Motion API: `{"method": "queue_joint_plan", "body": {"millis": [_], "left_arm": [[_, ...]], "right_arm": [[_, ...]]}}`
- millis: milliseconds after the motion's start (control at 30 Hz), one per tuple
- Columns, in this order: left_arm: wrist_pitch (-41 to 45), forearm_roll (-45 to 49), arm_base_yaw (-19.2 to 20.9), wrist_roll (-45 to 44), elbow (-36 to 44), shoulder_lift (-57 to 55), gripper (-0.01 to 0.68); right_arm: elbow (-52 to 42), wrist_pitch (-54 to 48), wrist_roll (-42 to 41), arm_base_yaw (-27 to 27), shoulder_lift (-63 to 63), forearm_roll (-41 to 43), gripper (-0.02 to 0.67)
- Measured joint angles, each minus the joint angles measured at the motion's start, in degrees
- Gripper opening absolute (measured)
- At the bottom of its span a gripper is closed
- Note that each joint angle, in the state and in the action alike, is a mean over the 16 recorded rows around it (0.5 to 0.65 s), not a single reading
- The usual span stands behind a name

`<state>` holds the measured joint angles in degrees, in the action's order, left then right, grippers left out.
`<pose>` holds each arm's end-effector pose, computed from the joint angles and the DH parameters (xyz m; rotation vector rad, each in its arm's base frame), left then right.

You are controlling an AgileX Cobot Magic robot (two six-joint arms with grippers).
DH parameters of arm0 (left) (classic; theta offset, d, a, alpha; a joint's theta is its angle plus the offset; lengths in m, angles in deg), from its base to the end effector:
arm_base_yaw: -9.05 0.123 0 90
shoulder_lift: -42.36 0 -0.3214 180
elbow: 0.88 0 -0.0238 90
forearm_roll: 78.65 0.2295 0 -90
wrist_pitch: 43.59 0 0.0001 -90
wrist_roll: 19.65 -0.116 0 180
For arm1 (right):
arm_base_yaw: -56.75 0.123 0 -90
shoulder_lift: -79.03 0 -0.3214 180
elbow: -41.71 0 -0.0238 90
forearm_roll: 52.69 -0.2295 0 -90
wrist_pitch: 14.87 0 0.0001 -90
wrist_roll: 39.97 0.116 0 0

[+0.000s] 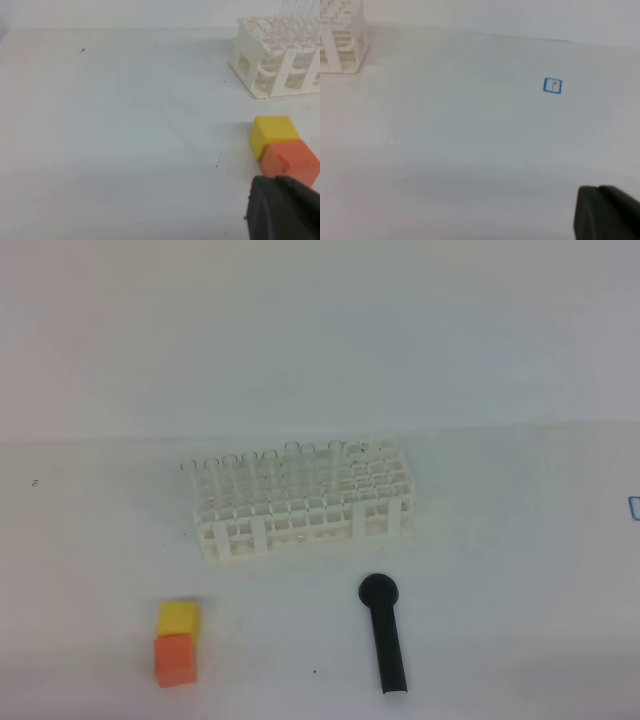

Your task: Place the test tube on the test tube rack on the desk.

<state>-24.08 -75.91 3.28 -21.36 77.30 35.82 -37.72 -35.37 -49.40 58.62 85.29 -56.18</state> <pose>0.0195 -0.0001 0.1759 0.1482 1.8127 -0.0037 0.0189 0.0031 0.1667 -0.1445 1.8472 -0.0324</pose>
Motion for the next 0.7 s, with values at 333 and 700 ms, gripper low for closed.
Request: {"method": "queue_joint_plan", "body": {"millis": [333,700], "left_arm": [[0.00,-0.06,0.53,0.02,0.00,0.00,-0.001],[0.00,-0.06,0.53,0.09,0.00,0.00,-0.001]], "right_arm": [[0.00,0.00,0.00,0.00,0.00,0.00,-0.001],[0.00,0.00,0.00,0.00,0.00,0.00,-0.001]]}}
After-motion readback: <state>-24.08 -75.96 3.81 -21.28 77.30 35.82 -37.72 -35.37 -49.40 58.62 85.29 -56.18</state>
